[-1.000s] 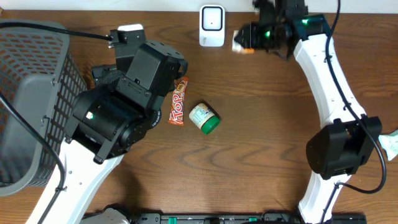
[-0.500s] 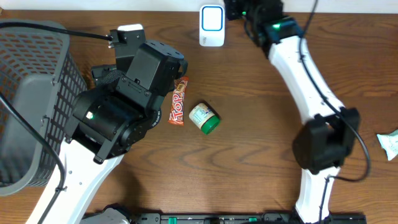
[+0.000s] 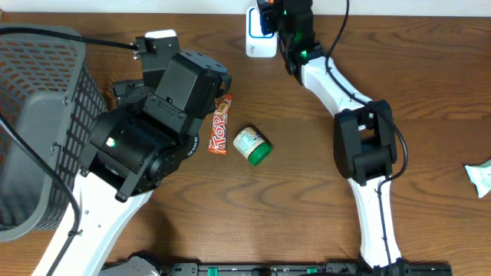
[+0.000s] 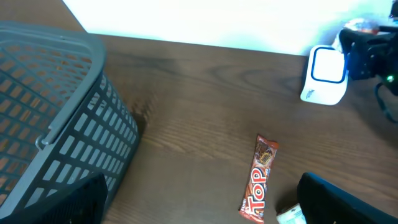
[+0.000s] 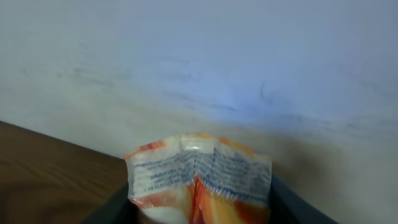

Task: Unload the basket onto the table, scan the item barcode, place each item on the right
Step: 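Hold the tissue pack in front of the scanner with the right gripper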

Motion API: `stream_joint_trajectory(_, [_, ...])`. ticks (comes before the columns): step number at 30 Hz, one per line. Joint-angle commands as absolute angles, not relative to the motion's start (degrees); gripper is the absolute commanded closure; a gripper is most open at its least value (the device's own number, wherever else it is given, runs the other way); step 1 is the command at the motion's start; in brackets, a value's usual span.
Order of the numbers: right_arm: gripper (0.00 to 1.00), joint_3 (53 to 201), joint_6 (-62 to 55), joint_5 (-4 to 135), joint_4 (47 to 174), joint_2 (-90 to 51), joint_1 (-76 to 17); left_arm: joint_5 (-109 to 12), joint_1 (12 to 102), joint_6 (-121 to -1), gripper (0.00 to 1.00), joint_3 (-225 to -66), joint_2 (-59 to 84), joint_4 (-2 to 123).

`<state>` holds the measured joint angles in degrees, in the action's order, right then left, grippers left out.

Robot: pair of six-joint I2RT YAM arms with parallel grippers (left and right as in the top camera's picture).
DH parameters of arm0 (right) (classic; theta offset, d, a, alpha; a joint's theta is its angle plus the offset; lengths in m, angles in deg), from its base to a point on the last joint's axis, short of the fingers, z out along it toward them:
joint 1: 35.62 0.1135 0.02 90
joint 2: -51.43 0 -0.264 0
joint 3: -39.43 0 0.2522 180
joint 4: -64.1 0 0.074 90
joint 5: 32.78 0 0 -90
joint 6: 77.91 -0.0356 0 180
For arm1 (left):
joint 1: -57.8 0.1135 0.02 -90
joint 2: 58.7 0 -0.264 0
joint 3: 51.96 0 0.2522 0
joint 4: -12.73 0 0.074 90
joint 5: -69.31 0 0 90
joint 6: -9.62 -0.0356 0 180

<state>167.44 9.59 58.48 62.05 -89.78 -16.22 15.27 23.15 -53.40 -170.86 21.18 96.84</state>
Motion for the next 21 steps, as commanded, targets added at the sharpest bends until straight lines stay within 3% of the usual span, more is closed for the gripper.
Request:
stream_joint_trajectory(1, [0.54, 167.55, 9.98, 57.72, 60.28, -93.1, -15.15, 16.17, 23.39, -53.75, 0.02, -171.32, 21.14, 96.99])
stream_joint_trajectory(21, [0.55, 167.57, 9.37, 57.67, 61.2, -95.83, -14.91, 16.17, 23.39, -53.73, 0.02, -171.32, 21.14, 96.99])
